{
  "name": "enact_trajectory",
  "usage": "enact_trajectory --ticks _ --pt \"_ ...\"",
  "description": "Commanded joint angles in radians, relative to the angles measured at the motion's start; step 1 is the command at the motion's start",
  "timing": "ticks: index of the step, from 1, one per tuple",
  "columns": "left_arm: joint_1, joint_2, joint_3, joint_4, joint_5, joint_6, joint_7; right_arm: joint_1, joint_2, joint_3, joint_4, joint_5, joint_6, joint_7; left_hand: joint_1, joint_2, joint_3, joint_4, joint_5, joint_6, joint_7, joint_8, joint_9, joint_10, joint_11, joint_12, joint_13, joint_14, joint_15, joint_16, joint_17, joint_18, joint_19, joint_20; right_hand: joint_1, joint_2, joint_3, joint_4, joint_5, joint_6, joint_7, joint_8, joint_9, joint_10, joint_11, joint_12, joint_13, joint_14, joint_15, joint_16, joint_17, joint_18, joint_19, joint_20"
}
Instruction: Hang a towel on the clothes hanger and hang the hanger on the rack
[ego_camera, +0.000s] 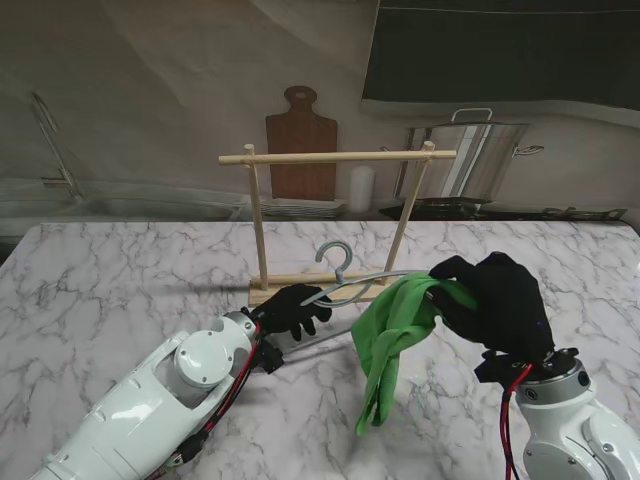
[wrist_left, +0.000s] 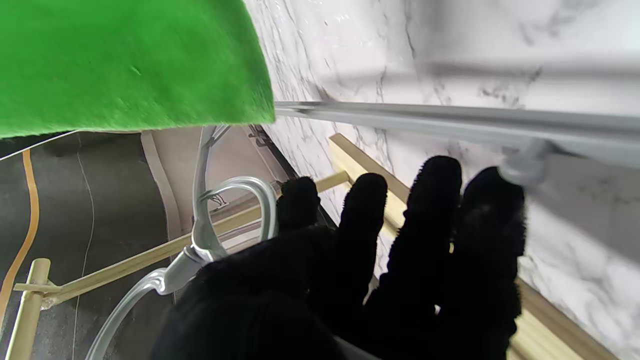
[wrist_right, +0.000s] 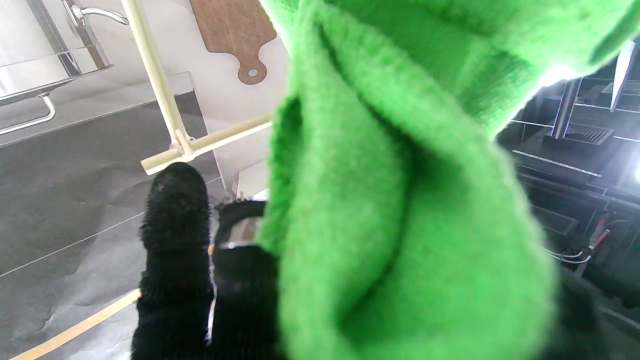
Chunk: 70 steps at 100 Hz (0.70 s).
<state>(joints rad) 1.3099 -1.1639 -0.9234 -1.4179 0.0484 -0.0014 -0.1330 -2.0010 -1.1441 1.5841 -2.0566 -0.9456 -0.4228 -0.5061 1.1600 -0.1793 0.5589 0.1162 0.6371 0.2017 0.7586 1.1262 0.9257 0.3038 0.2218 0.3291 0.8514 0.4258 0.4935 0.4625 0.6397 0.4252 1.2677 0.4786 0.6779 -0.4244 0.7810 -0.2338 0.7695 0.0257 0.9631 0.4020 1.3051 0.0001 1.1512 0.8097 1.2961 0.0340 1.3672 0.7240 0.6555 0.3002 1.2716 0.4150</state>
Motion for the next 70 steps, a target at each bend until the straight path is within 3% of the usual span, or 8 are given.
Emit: enact_trajectory --ticks 1,34,70 --pt "0.005 -0.003 -0.004 -0.008 -0.025 0.007 -0.024 0.01 -0.003 -0.005 0.006 0.0 0.007 -0.002 0.113 0.078 -0.027 -0.04 0.048 -0.018 0.09 0.041 -0.013 0.008 -0.001 -0.009 -0.011 0.047 0.001 -0.025 -0.004 0.02 -0.023 -0.015 0.038 0.025 0.082 -0.01 0.063 -0.066 0.081 0.019 0.065 -0.003 0.013 0.0 0.021 -0.034 0.031 0.037 -0.003 0.026 0.022 -0.015" --pt "-0.002 0.006 -0.004 0.006 -0.143 0.036 -0.13 0.068 -0.001 -0.03 0.046 -0.018 0.055 -0.028 0.131 0.093 -0.057 -0.078 0.034 -0.014 0.07 0.056 -0.01 0.02 0.018 0.04 -0.01 0.084 0.012 -0.045 0.015 0.048 -0.084 -0.048 0.037 0.029 0.077 -0.009 0.061 -0.07 0.079 0.021 0.062 -0.005 0.014 0.002 0.021 -0.035 0.029 0.036 -0.006 0.021 0.023 -0.017" --pt "0.004 0.001 -0.005 0.005 -0.243 0.048 -0.173 0.113 -0.001 -0.034 0.078 -0.016 0.131 -0.028 0.131 0.088 -0.045 -0.091 0.039 -0.003 0.059 0.066 -0.002 0.03 0.011 0.054 0.011 0.08 0.024 -0.043 0.039 0.023 -0.072 -0.055 0.041 0.034 0.069 -0.008 0.057 -0.069 0.078 0.023 0.057 -0.006 0.015 0.004 0.021 -0.036 0.025 0.035 -0.01 0.021 0.021 -0.019"
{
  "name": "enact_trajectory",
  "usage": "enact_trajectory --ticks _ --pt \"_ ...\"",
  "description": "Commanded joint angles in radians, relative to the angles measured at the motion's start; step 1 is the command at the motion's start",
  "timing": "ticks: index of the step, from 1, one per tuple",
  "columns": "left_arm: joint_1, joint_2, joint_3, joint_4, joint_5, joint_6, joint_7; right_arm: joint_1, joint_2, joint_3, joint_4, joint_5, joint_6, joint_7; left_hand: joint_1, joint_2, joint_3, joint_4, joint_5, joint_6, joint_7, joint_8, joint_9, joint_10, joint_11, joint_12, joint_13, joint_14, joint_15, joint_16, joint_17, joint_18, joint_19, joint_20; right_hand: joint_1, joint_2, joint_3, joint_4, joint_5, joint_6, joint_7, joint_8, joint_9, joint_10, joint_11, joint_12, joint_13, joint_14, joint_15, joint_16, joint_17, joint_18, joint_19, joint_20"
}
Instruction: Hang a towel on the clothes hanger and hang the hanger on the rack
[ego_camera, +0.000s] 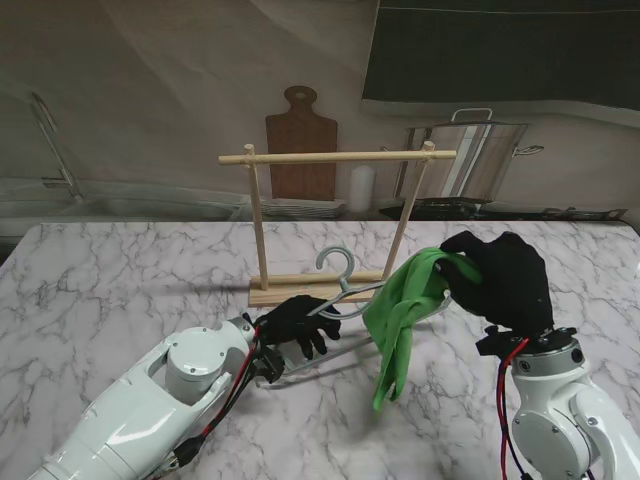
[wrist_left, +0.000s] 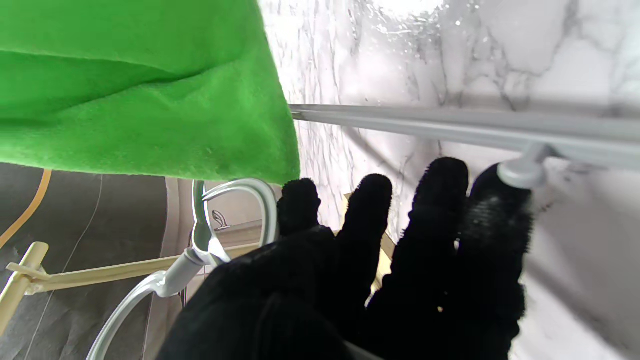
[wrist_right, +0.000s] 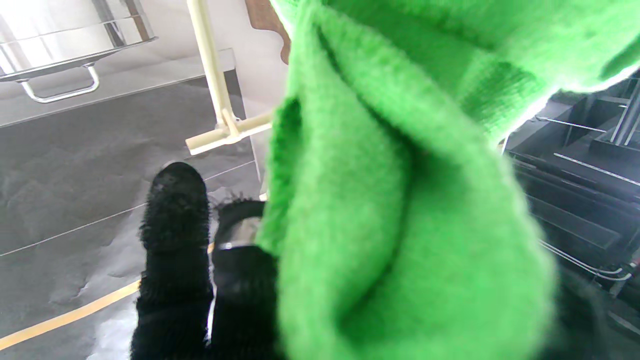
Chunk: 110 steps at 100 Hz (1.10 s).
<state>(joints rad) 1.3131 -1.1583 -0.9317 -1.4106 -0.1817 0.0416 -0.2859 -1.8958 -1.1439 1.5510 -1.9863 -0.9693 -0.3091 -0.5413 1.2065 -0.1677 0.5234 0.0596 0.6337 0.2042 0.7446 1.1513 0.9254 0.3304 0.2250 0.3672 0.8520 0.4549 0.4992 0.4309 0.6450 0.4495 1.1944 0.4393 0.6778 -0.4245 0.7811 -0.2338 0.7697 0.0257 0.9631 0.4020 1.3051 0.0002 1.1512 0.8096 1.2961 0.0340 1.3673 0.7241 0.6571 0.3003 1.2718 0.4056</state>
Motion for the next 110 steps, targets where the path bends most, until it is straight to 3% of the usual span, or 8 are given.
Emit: enact_trajectory --ticks 1,23,59,75,110 --pt "0.001 -0.005 0.004 -0.001 -0.014 0.005 -0.02 0.009 -0.002 -0.002 0.009 0.009 0.021 0.009 0.084 0.076 -0.009 -0.035 0.042 -0.005 0.073 0.042 -0.001 0.003 0.008 0.017 0.01 0.051 0.019 -0.012 0.034 -0.001 0.002 -0.015 0.041 0.034 0.069 -0.008 0.057 -0.068 0.078 0.023 0.057 -0.006 0.015 0.004 0.021 -0.036 0.025 0.034 -0.012 0.021 0.021 -0.009" --pt "-0.006 -0.018 0.012 0.013 -0.035 0.008 0.002 0.045 0.0 -0.041 0.056 0.017 0.114 0.03 0.084 0.073 -0.003 -0.039 0.044 0.001 0.068 0.047 0.003 0.007 0.011 0.026 0.014 0.053 0.025 -0.007 0.036 0.0 0.013 -0.017 0.046 0.035 0.064 -0.007 0.056 -0.061 0.077 0.021 0.057 -0.004 0.016 0.004 0.021 -0.033 0.023 0.034 -0.014 0.026 0.025 -0.008" --pt "-0.026 -0.017 0.044 0.022 -0.051 0.011 -0.03 0.112 -0.018 -0.07 0.116 0.04 0.21 -0.067 0.084 0.069 0.001 -0.041 0.049 0.001 0.064 0.053 0.011 0.004 0.018 0.039 0.025 0.046 0.03 -0.003 0.045 -0.008 0.026 -0.02 0.057 0.049 0.048 -0.004 0.046 -0.051 0.076 0.021 0.049 -0.001 0.016 0.002 0.02 -0.03 0.016 0.03 -0.024 0.024 0.024 -0.009" --pt "-0.029 -0.032 0.058 0.025 -0.071 0.016 0.002 0.143 -0.016 -0.113 0.148 0.022 0.268 -0.072 0.084 0.066 0.002 -0.041 0.048 0.003 0.06 0.052 0.012 0.008 0.016 0.039 0.026 0.047 0.033 0.0 0.045 -0.01 0.034 -0.019 0.059 0.051 0.04 -0.002 0.044 -0.052 0.076 0.019 0.047 -0.003 0.015 0.0 0.021 -0.033 0.01 0.026 -0.023 0.024 0.026 -0.009" --pt "-0.066 -0.063 0.11 0.032 -0.109 0.022 0.047 0.201 -0.037 -0.215 0.176 0.08 0.408 -0.095 0.084 0.066 0.002 -0.045 0.043 0.004 0.054 0.045 0.011 0.015 0.021 0.043 0.03 0.044 0.04 0.003 0.051 -0.017 0.047 -0.019 0.072 0.045 0.042 0.003 0.048 -0.025 0.077 0.008 0.055 0.003 0.013 -0.012 0.021 -0.025 0.015 0.023 -0.027 0.034 0.028 -0.01"
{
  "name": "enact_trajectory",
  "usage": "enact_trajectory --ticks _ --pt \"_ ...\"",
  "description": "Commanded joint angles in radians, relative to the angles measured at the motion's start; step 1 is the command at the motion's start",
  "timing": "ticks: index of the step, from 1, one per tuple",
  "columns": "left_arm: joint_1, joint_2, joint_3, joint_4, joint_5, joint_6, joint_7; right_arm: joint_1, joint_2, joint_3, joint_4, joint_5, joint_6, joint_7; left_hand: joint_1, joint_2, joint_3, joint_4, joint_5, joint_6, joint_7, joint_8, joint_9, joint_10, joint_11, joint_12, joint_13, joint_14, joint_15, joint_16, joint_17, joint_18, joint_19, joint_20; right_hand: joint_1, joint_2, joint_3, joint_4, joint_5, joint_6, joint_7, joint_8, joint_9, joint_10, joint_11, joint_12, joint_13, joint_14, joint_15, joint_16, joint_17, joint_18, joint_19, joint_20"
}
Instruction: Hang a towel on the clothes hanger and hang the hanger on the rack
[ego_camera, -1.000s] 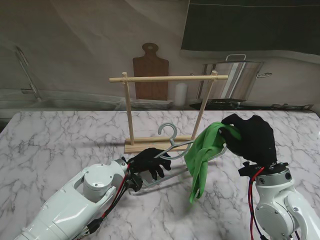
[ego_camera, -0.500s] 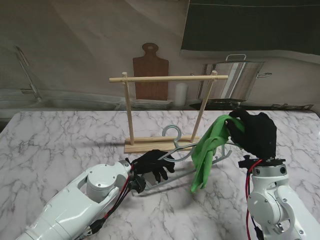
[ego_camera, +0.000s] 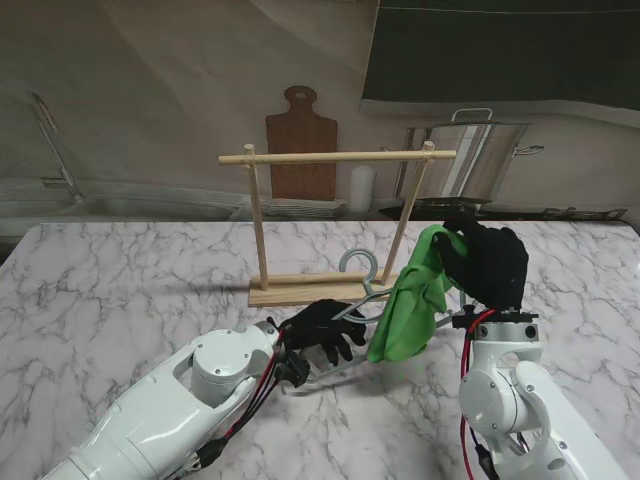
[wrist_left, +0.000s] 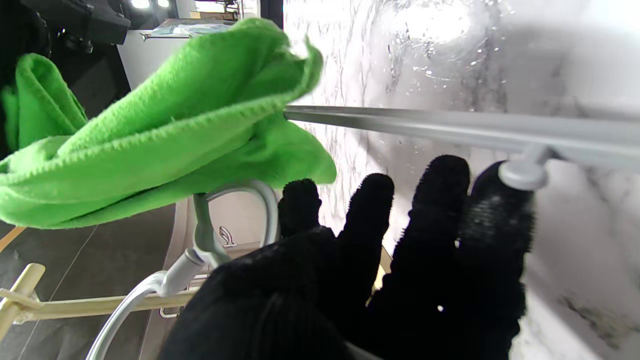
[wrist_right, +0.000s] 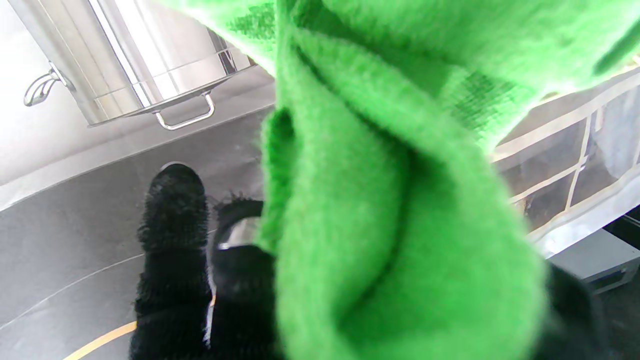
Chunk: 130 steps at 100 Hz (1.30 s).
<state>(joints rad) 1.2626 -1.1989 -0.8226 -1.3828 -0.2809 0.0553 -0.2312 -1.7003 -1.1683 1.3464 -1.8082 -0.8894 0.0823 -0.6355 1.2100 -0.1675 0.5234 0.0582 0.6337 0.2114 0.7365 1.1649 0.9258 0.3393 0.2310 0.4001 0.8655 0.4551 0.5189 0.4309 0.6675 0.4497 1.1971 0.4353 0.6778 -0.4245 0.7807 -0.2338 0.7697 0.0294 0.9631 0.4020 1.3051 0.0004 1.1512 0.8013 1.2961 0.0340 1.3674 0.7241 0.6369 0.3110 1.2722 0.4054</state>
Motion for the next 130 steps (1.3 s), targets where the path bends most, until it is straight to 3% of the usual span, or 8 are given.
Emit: enact_trajectory --ticks 1,24,37,51,91,130 --pt "-0.017 -0.023 0.003 0.006 -0.011 0.009 -0.007 0.007 -0.013 -0.013 -0.002 0.0 0.02 -0.003 0.081 0.066 0.002 -0.044 0.043 -0.004 0.062 0.031 0.011 0.006 0.015 0.01 0.017 0.044 0.021 0.004 0.029 -0.017 0.045 -0.015 0.072 0.044 0.043 0.003 0.048 -0.028 0.077 0.007 0.056 0.004 0.013 -0.004 0.021 -0.025 0.015 0.023 -0.007 0.023 0.028 -0.01" --pt "-0.036 -0.038 0.034 0.033 -0.043 0.018 -0.013 0.045 -0.032 -0.051 0.026 0.011 0.101 -0.077 0.081 0.065 0.004 -0.046 0.042 -0.003 0.062 0.027 0.011 0.008 0.021 0.012 0.019 0.043 0.024 0.005 0.031 -0.018 0.051 -0.015 0.083 0.054 0.039 0.003 0.038 -0.012 0.078 0.004 0.05 0.01 0.012 -0.013 0.02 -0.019 0.011 0.018 -0.012 0.022 0.03 -0.012" --pt "-0.046 -0.045 0.05 0.053 -0.06 0.022 -0.024 0.055 -0.035 -0.061 0.024 0.01 0.109 -0.094 0.081 0.064 0.006 -0.046 0.042 0.0 0.062 0.026 0.011 0.011 0.023 0.014 0.02 0.043 0.026 0.006 0.03 -0.017 0.051 -0.016 0.087 0.061 0.025 0.005 0.033 -0.014 0.08 0.003 0.045 0.012 0.018 -0.018 0.021 -0.014 0.006 0.012 -0.019 0.02 0.034 -0.013" --pt "-0.037 -0.04 0.044 0.044 -0.08 0.02 -0.043 0.062 -0.027 -0.051 0.055 -0.017 0.067 -0.11 0.081 0.062 0.008 -0.048 0.043 0.002 0.061 0.025 0.012 0.012 0.025 0.015 0.022 0.044 0.028 0.007 0.032 -0.018 0.055 -0.015 0.084 0.068 0.016 0.006 0.025 -0.032 0.086 0.005 0.038 0.003 0.021 -0.022 0.02 -0.018 -0.001 0.006 -0.024 0.011 0.032 -0.016" --pt "0.03 0.003 -0.046 -0.044 -0.093 0.047 -0.103 0.017 0.007 0.043 0.13 -0.124 -0.123 -0.175 0.081 0.053 0.022 -0.05 0.051 0.011 0.056 0.024 0.025 0.023 0.036 0.024 0.041 0.043 0.043 0.014 0.052 -0.022 0.075 -0.014 0.068 0.085 -0.004 0.005 0.002 -0.092 0.105 0.002 0.014 -0.018 0.032 -0.026 0.021 -0.03 -0.038 -0.013 -0.043 -0.008 0.02 -0.017" --pt "0.031 0.028 -0.083 -0.05 -0.042 0.076 -0.146 -0.043 0.029 0.117 0.082 -0.194 -0.221 -0.157 0.081 0.049 0.026 -0.054 0.052 0.015 0.052 0.027 0.026 0.024 0.039 0.029 0.043 0.046 0.047 0.017 0.054 -0.021 0.083 -0.016 0.057 0.087 -0.005 0.004 -0.005 -0.122 0.118 -0.005 0.012 -0.035 0.038 -0.026 0.022 -0.044 -0.045 -0.016 -0.048 -0.021 0.014 -0.013"
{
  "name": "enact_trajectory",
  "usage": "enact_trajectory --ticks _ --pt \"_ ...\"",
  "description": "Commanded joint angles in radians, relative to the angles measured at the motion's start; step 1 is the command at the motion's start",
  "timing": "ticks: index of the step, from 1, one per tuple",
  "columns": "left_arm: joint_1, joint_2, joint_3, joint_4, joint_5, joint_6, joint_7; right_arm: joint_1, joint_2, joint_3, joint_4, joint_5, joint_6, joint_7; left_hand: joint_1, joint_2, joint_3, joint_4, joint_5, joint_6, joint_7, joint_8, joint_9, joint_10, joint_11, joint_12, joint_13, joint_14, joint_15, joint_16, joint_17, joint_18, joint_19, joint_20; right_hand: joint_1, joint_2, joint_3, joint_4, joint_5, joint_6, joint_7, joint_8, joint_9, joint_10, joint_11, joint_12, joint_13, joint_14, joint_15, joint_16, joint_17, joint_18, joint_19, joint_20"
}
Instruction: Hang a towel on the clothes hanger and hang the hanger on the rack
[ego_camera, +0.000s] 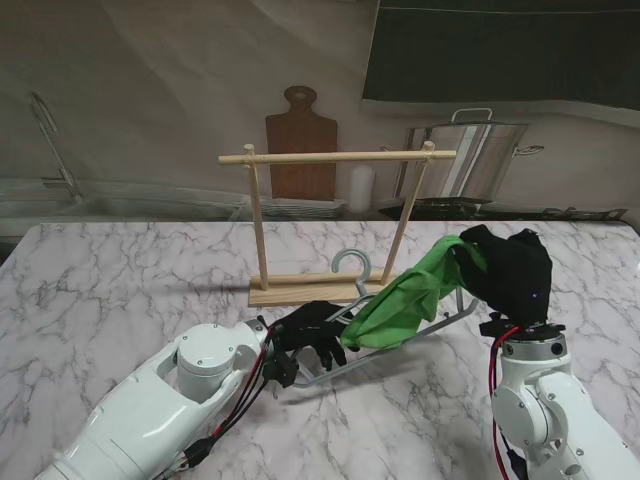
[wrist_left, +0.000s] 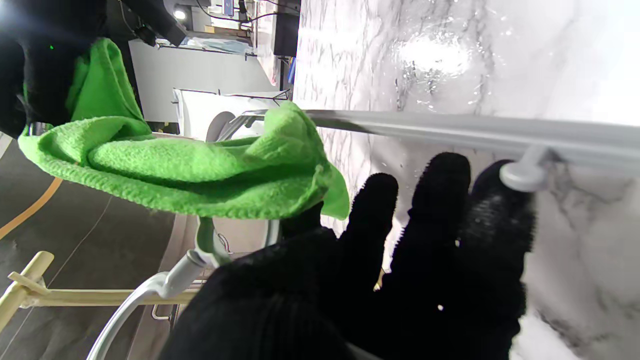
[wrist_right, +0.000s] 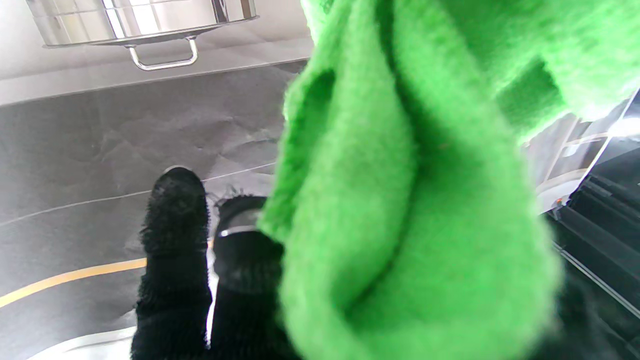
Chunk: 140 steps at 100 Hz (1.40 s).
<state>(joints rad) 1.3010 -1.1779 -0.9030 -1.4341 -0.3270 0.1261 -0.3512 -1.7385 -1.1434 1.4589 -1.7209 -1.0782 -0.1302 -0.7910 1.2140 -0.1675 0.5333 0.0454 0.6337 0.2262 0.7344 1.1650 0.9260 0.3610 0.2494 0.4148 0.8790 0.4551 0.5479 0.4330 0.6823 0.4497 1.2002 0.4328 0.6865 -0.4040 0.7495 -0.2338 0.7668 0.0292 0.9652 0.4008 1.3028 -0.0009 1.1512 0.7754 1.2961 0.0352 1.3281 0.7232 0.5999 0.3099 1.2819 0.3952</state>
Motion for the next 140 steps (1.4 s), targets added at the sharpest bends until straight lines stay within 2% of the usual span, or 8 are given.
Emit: enact_trajectory --ticks 1,12,23,35,50,68,119,140 --pt "-0.007 0.008 -0.003 0.0 0.005 0.005 -0.027 -0.006 0.005 0.005 -0.005 -0.006 -0.009 -0.001 0.077 0.049 0.016 -0.041 0.052 0.0 0.054 0.027 0.025 0.003 0.02 0.015 0.028 0.046 0.018 0.015 0.039 -0.021 0.08 -0.014 0.048 0.066 0.027 0.005 -0.002 -0.121 0.116 -0.004 0.014 -0.033 0.038 0.0 0.022 -0.045 -0.006 -0.015 -0.011 -0.02 0.004 -0.003" --pt "-0.004 0.015 -0.011 -0.008 0.012 0.009 -0.042 -0.011 0.01 0.019 0.002 -0.039 0.01 -0.027 0.077 0.049 0.015 -0.041 0.053 -0.002 0.054 0.029 0.027 0.002 0.021 0.015 0.029 0.046 0.018 0.015 0.039 -0.021 0.081 -0.015 0.044 0.065 0.029 0.004 -0.001 -0.122 0.119 -0.006 0.017 -0.035 0.04 0.001 0.022 -0.047 -0.003 -0.013 -0.006 -0.021 0.005 0.0" --pt "-0.009 0.021 -0.011 -0.006 0.034 0.009 -0.053 -0.025 0.002 0.038 -0.002 -0.017 0.008 -0.042 0.077 0.05 0.014 -0.041 0.054 -0.002 0.053 0.029 0.027 0.001 0.021 0.015 0.029 0.043 0.018 0.015 0.04 -0.022 0.081 -0.016 0.045 0.063 0.032 0.003 -0.001 -0.12 0.119 -0.009 0.015 -0.029 0.039 0.001 0.022 -0.04 -0.004 -0.013 -0.011 -0.018 0.001 0.0" --pt "-0.008 0.017 -0.017 -0.004 0.025 0.017 -0.047 -0.035 0.005 0.048 -0.004 -0.027 -0.005 -0.054 0.077 0.047 0.017 -0.041 0.054 0.001 0.052 0.03 0.028 0.002 0.021 0.016 0.03 0.045 0.019 0.015 0.041 -0.023 0.083 -0.016 0.044 0.062 0.033 0.003 0.0 -0.122 0.12 -0.01 0.016 -0.03 0.039 0.002 0.022 -0.04 -0.003 -0.013 -0.013 -0.017 0.0 0.001" --pt "-0.002 0.017 -0.017 -0.014 0.002 0.015 -0.053 -0.022 0.016 0.022 0.017 -0.064 -0.011 -0.068 0.077 0.045 0.02 -0.041 0.056 0.003 0.051 0.03 0.032 0.005 0.023 0.017 0.037 0.045 0.023 0.017 0.047 -0.025 0.088 -0.016 0.041 0.062 0.036 0.002 -0.001 -0.123 0.121 -0.011 0.018 -0.033 0.04 0.003 0.022 -0.044 0.0 -0.012 -0.01 -0.019 0.002 0.004" --pt "-0.001 0.024 -0.012 -0.033 -0.025 0.021 -0.094 0.012 0.024 -0.015 0.052 -0.086 0.0 -0.068 0.077 0.044 0.02 -0.042 0.056 0.003 0.05 0.03 0.034 0.006 0.028 0.021 0.043 0.043 0.03 0.02 0.054 -0.028 0.096 -0.016 0.039 0.063 0.036 0.001 -0.005 -0.126 0.123 -0.013 0.018 -0.035 0.039 0.002 0.022 -0.046 0.0 -0.012 -0.008 -0.02 0.002 0.006" --pt "-0.031 0.013 -0.011 -0.03 0.029 0.068 -0.031 0.009 0.064 -0.101 0.035 -0.178 -0.089 0.009 0.077 0.039 0.027 -0.044 0.055 0.01 0.047 0.03 0.033 0.01 0.037 0.027 0.046 0.048 0.036 0.023 0.06 -0.026 0.106 -0.018 0.03 0.058 0.048 -0.001 -0.002 -0.136 0.13 -0.019 0.023 -0.043 0.038 0.001 0.023 -0.052 0.001 -0.011 -0.003 -0.028 0.001 0.009" --pt "-0.054 0.002 0.01 -0.025 0.026 0.082 -0.013 0.036 0.07 -0.164 0.04 -0.181 -0.075 0.078 0.077 0.038 0.03 -0.046 0.056 0.011 0.047 0.03 0.032 0.012 0.04 0.029 0.046 0.049 0.038 0.024 0.062 -0.025 0.108 -0.02 0.033 0.054 0.053 -0.002 0.002 -0.118 0.129 -0.025 0.027 -0.037 0.036 0.0 0.023 -0.051 0.008 -0.007 0.009 -0.021 0.005 0.011"
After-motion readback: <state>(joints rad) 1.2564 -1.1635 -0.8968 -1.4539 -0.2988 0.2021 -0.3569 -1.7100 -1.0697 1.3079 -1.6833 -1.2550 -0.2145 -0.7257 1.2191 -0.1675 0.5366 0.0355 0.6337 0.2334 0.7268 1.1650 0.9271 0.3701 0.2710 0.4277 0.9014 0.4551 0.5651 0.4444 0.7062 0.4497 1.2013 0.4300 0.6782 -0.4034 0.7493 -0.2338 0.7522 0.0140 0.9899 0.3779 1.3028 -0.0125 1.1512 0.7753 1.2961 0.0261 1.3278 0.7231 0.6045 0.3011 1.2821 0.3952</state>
